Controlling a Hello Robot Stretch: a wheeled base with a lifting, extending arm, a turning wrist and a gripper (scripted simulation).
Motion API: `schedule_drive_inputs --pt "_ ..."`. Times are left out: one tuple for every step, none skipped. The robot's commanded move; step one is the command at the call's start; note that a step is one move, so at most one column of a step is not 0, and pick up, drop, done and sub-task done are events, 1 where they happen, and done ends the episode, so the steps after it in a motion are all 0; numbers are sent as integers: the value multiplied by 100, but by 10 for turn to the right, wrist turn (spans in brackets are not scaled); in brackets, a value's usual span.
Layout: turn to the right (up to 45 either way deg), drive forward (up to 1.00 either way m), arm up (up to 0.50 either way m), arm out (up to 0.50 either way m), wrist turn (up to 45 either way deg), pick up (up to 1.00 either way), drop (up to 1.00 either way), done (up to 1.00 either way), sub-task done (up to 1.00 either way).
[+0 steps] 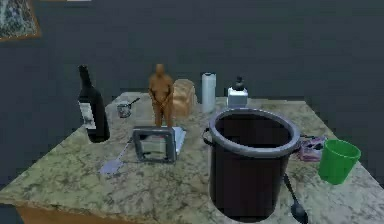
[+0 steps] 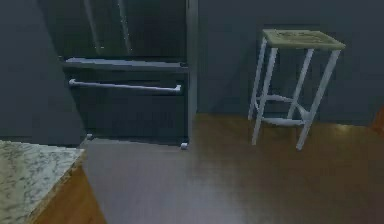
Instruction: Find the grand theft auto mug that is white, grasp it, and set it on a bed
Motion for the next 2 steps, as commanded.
schedule_drive_inputs --pt "-450 0 0 0 0 0 0 0 0" --pt "-450 0 0 0 0 0 0 0 0"
